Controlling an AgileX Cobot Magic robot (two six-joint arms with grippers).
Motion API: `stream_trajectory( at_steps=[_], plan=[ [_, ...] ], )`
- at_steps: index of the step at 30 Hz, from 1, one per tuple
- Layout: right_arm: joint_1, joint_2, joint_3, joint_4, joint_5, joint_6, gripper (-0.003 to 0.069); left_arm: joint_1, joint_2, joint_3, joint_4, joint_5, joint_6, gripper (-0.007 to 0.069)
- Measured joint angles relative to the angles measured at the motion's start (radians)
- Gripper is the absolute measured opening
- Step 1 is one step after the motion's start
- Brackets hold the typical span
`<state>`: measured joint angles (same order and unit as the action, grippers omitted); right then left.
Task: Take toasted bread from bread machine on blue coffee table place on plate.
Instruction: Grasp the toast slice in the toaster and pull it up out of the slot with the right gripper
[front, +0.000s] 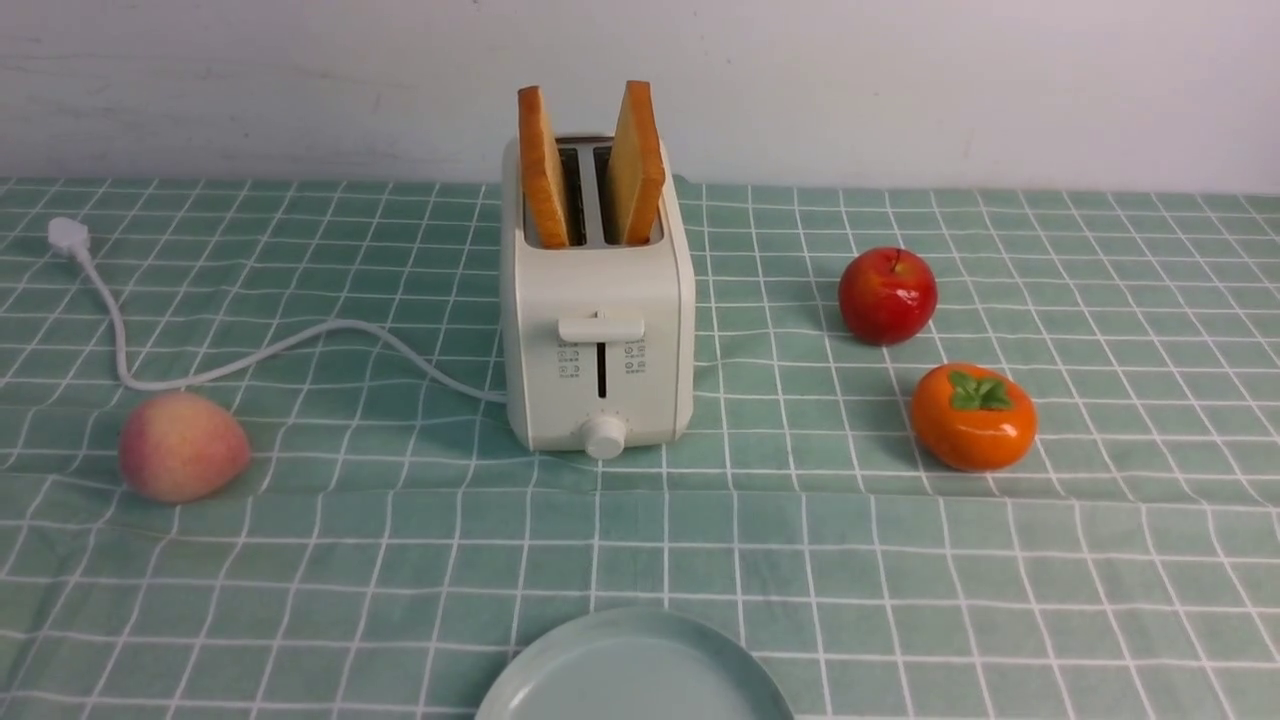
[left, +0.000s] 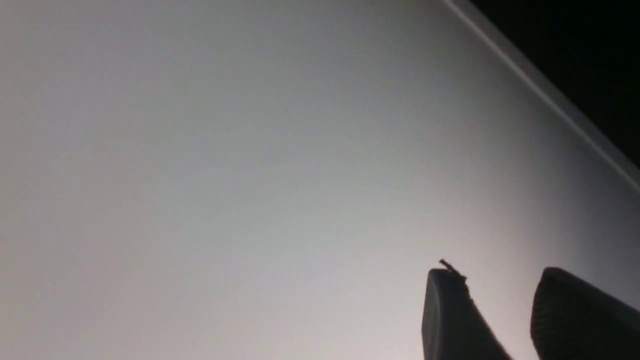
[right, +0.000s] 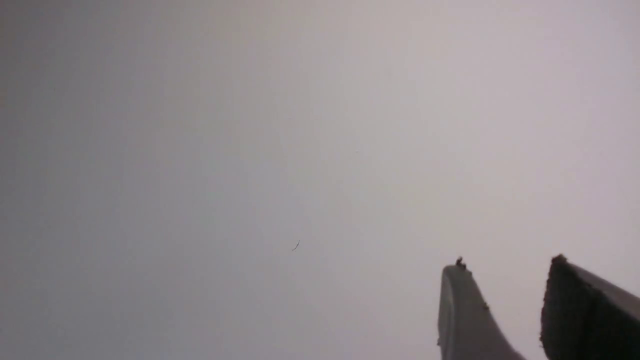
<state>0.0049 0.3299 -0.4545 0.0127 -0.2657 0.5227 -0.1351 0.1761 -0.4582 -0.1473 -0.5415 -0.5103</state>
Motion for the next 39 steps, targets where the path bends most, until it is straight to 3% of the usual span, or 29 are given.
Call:
stream_trajectory(
  at_steps=[2,4,7,8,9,13,16,19,20,21,25,26,27,29,30,33,36,37,39],
  plan=[
    [0.0,0.053,-0.089,-0.041,0.059,0.01,0.0239,0.0,0.046,-0.069,0.0,0.056,0.013,0.0238],
    [0.0,0.195,-0.323,-0.144,0.282,0.039,0.0239,0.0,0.162,-0.232,0.0,0.287,0.058,0.0238],
    [0.0,0.324,-0.492,-0.223,0.528,0.043,0.0239,0.0,0.297,-0.362,-0.004,0.615,0.069,0.0238],
    [0.0,0.333,-0.501,-0.228,0.544,0.043,0.0239,0.0,0.297,-0.362,-0.004,0.615,0.069,0.0238],
    [0.0,0.388,-0.55,-0.269,0.635,0.043,0.0239,0.0,0.369,-0.397,-0.006,0.761,0.071,0.0238],
    [0.0,0.521,-0.57,-0.284,0.737,0.046,0.0239,0.0,0.527,-0.41,0.011,0.993,0.099,0.0238],
    [0.015,0.625,-0.57,-0.167,0.779,0.038,0.0239,0.0,0.639,-0.41,0.023,1.048,0.122,0.0238],
    [0.079,0.755,-0.582,0.033,0.814,-0.12,0.0239,0.0,0.748,-0.41,-0.021,1.064,0.126,0.0238],
    [0.084,0.764,-0.585,0.033,0.817,-0.136,0.0239,0.0,0.754,-0.41,-0.034,1.066,0.126,0.0238],
    [0.125,0.836,-0.62,0.15,0.839,-0.284,0.0239,0.0,0.796,-0.41,-0.103,1.094,0.127,0.0238],
    [0.215,1.027,-0.758,0.426,0.868,-0.567,0.024,0.0,0.833,-0.41,-0.302,1.162,0.14,0.0238],
    [0.224,1.036,-0.768,0.452,0.868,-0.581,0.0241,0.0,0.833,-0.41,-0.311,1.169,0.145,0.0238],
    [0.257,1.116,-0.847,0.533,0.87,-0.693,0.0244,0.0,0.833,-0.41,-0.375,1.203,0.18,0.0238],
    [0.276,1.175,-0.911,0.591,0.87,-0.772,0.0248,0.0,0.833,-0.41,-0.408,1.229,0.209,0.0238],
    [0.314,1.261,-1.01,0.665,0.863,-0.876,0.0265,0.0,0.833,-0.41,-0.436,1.296,0.279,0.0238],
    [0.353,1.387,-1.165,0.715,0.834,-0.965,0.0318,0.0,0.833,-0.41,-0.453,1.409,0.377,0.0238],
    [0.37,1.468,-1.254,0.729,0.812,-0.976,0.038,0.0,0.833,-0.41,-0.468,1.486,0.419,0.0238],
    [0.378,1.535,-1.316,0.735,0.802,-0.98,0.0444,0.0,0.833,-0.41,-0.488,1.54,0.435,0.0238],
    [0.381,1.594,-1.374,0.743,0.79,-0.986,0.0506,0.0,0.833,-0.41,-0.51,1.574,0.442,0.0238]
  ],
)
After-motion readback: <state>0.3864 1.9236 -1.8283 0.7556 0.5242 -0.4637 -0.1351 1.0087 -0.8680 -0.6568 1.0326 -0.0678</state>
